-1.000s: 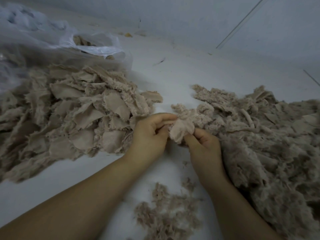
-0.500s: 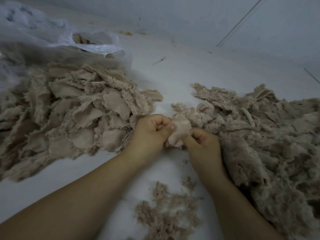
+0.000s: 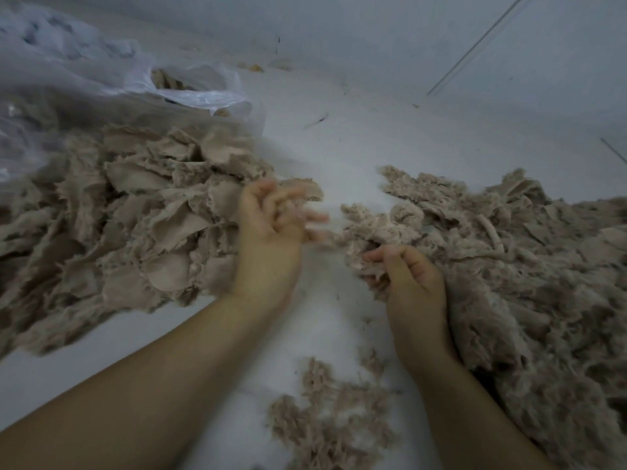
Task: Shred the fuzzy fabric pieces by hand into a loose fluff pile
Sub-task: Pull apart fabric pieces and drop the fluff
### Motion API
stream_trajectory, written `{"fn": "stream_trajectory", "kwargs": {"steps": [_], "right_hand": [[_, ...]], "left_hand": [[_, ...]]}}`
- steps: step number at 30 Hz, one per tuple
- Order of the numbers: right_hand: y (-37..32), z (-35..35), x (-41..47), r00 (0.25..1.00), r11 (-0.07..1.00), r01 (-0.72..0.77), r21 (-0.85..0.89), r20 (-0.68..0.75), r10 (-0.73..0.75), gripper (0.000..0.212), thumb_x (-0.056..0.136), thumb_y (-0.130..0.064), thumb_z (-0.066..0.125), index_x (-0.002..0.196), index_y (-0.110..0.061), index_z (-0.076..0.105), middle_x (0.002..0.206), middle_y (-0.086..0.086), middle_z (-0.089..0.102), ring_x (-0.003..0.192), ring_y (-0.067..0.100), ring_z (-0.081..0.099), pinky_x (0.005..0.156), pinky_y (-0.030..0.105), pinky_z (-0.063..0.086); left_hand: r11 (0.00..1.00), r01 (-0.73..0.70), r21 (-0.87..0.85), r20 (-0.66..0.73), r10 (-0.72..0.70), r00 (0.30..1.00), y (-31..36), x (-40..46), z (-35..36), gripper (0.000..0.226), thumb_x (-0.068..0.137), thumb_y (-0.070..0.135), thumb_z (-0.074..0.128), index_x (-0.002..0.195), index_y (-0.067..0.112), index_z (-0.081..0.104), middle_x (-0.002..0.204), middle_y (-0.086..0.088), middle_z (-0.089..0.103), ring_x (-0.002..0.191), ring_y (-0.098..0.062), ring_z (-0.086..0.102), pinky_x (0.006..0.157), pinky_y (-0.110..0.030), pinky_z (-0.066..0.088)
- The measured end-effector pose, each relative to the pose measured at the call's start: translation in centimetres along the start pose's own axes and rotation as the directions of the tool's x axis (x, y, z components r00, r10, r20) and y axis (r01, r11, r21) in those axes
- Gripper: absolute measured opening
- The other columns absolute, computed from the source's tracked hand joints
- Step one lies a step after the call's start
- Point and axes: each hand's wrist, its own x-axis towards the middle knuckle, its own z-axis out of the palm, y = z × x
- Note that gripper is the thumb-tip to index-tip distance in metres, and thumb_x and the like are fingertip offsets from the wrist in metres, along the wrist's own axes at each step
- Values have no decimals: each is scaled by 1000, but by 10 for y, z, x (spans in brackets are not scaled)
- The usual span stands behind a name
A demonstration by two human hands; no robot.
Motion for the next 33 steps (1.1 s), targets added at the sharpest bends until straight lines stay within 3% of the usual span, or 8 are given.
{"fn": "stream_trajectory", "kwargs": {"steps": [3,5,9,14,17,21,27,33], "right_hand": [[-1,0,-1,999,1000,24,-6,-30,-25,38,102,-18,48,70,-20,68,76,33,56,60,23,50,53,30,42],[-1,0,-1,999,1000,20,7,-28,-20,38,103,-19,47,71,-19,68,79,35,55,63,26,52,57,32,44],[-2,-1,-2,1000,999,22,26,-7,-22,34,102,-14,48,75,-20,69,71,24,56,61,23,50,55,32,42],[-3,2,-3,978,995,-5,103,210,-17,28,101,-13,44,106,-21,70,102,-6,74,92,8,69,70,17,53],[-3,6,-5,969,999,49,14,242,-51,30,98,-32,42,95,-23,71,94,4,73,87,17,68,71,26,55],[-2,4,-3,971,989,121,-80,217,-102,28,96,-32,47,75,-26,64,64,-4,58,62,5,52,57,25,45],[6,3,0,990,989,108,-99,100,-98,26,101,-22,54,75,-22,58,58,-6,45,52,8,38,48,24,36],[6,1,0,988,998,61,13,138,-62,12,92,-24,67,82,-24,60,61,-9,44,52,4,36,48,18,35]], "left_hand": [[822,-43,568,282,-146,948,-13,-11,-2,42,84,2,70,109,31,53,78,-1,60,51,-8,50,49,-22,43],[734,-220,643,454,-134,881,-17,-14,0,46,78,1,75,113,27,62,78,5,58,51,0,46,53,-13,37],[700,-342,627,475,4,880,-17,-12,5,19,78,-9,68,88,5,75,95,-3,55,72,-2,51,66,-10,37],[822,-312,477,408,107,907,-17,-16,9,16,80,-14,66,84,-1,73,93,-5,68,83,-14,66,73,-22,52],[966,-70,248,325,-14,946,-16,-16,10,20,85,-15,59,79,1,69,79,-11,69,65,-18,67,56,-25,55],[971,238,9,224,-234,946,-16,-11,7,19,94,-5,53,76,2,52,63,-17,62,51,-24,63,51,-31,56],[964,262,-42,132,-255,958,-14,-8,2,24,98,4,50,74,4,49,52,-15,58,42,-24,53,42,-27,45],[974,226,23,91,-228,970,-11,-4,-2,37,95,6,57,62,15,43,44,-7,45,31,-16,38,35,-17,29]]}}
